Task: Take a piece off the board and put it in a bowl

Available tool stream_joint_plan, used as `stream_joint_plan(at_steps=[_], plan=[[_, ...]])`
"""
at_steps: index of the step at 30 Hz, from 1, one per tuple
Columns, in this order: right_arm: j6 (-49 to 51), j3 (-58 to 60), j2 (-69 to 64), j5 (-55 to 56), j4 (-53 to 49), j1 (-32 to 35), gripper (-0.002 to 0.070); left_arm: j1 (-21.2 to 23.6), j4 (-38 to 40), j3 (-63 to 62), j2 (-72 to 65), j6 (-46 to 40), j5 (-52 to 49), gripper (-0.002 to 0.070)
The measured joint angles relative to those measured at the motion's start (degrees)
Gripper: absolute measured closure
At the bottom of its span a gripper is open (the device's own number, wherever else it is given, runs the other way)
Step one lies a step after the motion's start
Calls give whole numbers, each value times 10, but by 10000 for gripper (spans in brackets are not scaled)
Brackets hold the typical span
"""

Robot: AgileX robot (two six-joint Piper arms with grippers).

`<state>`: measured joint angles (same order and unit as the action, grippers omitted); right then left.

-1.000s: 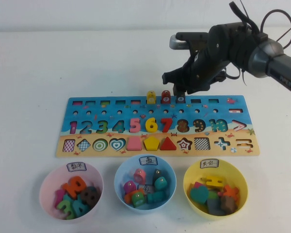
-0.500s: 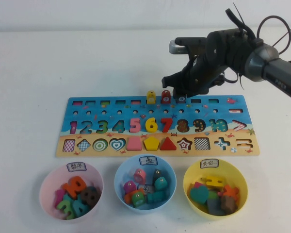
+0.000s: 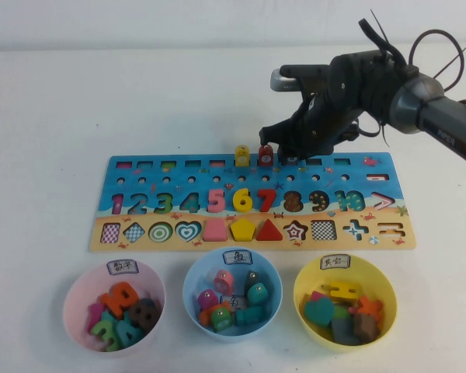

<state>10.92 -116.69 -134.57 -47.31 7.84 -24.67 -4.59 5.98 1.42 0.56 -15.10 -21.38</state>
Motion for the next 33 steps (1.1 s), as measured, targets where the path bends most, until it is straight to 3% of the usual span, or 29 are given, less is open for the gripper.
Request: stream_joint_plan(at_steps=[7,33], plan=[[0,0,0,0,0,0,470,0,0,0,0,0,0,676],[-2,0,30,-21,-19,0,477,0,0,0,0,0,0,676]])
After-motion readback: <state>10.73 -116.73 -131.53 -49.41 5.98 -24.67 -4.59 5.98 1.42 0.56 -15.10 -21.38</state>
